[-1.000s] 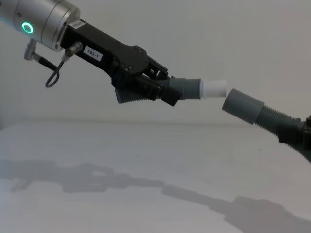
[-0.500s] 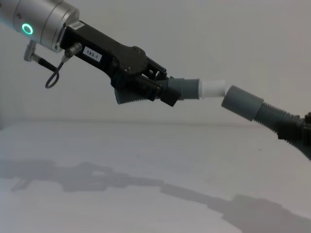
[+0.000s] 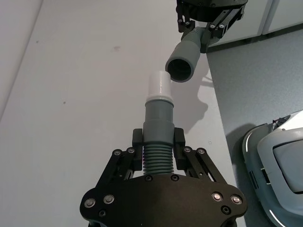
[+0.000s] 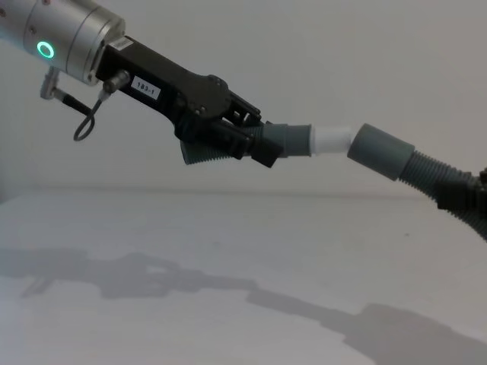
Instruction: Use both hands to pick up one end of the pipe from the table, align the ends, and insert them.
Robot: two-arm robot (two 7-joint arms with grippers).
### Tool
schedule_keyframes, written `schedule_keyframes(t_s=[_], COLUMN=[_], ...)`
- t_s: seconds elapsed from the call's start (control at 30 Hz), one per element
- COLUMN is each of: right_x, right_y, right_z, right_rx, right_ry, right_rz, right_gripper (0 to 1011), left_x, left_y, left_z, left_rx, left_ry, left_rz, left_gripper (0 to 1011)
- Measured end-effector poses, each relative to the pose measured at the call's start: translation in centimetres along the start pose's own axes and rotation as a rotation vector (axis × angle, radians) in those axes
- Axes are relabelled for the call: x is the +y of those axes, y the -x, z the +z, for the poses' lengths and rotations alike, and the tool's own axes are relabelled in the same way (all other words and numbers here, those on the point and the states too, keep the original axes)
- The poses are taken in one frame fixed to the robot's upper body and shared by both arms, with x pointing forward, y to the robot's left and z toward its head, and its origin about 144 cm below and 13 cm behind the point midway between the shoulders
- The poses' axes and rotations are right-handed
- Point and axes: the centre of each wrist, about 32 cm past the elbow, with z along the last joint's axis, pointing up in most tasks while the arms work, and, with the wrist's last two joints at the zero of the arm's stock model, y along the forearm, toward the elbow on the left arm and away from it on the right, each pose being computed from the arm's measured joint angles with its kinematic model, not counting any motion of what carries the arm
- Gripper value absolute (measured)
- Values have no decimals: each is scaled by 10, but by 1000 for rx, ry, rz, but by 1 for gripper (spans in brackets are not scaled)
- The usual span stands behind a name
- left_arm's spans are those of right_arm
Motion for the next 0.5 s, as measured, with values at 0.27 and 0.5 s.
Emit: schedule_keyframes(t_s=[0.27, 0.5], right_x=[0, 2], right_y=[0, 0], right_z=[1, 0], right_rx=[3, 6], right_ry=[3, 11], right_rz=[5, 1], right_gripper=[185, 185], left_x=[-1, 0], left_y=[-2, -2], left_z=[0, -1], left_rx=[-6, -8], left_ry=[5, 7], left_rz=[-2, -1], left_gripper=[340, 339])
